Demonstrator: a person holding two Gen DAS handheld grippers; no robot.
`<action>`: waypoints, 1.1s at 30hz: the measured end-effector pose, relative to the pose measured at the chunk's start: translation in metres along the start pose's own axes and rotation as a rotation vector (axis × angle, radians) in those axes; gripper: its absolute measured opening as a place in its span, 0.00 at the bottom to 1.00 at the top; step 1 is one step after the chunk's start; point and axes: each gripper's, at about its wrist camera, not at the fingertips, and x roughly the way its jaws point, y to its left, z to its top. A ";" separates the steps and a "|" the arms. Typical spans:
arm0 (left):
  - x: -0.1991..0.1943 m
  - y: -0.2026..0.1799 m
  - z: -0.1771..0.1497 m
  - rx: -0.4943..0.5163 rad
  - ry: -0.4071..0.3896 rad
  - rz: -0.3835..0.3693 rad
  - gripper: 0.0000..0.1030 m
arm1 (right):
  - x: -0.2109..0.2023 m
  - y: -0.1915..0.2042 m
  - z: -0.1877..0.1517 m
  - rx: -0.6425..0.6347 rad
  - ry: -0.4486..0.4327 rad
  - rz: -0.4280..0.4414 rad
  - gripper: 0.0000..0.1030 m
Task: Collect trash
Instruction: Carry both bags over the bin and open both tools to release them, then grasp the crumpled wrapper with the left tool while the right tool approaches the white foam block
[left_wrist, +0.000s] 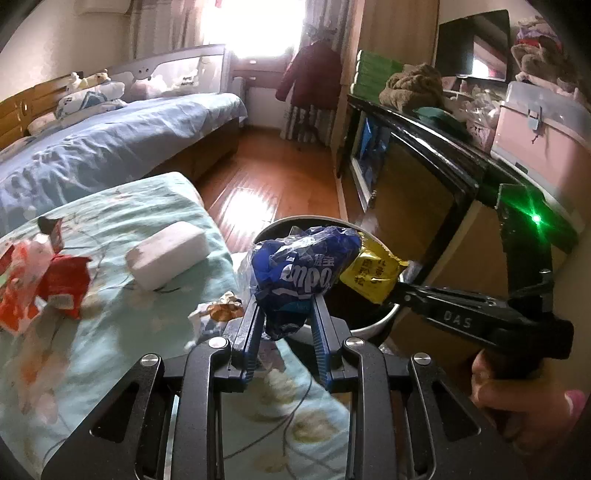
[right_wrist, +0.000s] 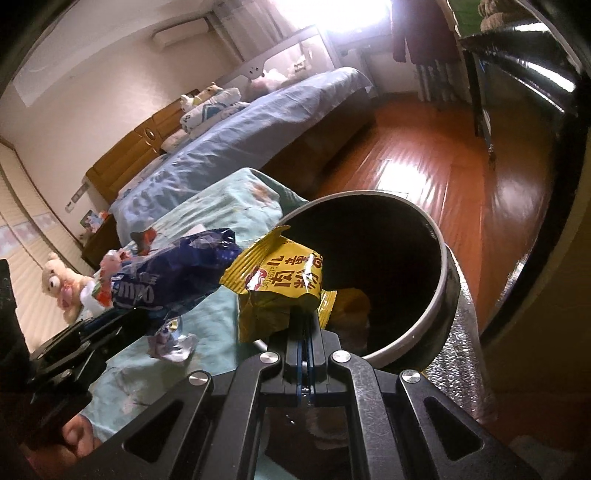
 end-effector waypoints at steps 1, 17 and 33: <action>0.003 -0.002 0.001 0.005 0.003 -0.002 0.24 | 0.002 -0.002 0.001 0.001 0.002 -0.005 0.01; 0.039 -0.005 0.011 0.011 0.063 -0.033 0.38 | 0.022 -0.023 0.019 0.040 0.037 -0.050 0.09; 0.005 0.043 -0.011 -0.057 0.038 0.033 0.45 | 0.013 0.007 0.016 0.016 0.010 0.001 0.31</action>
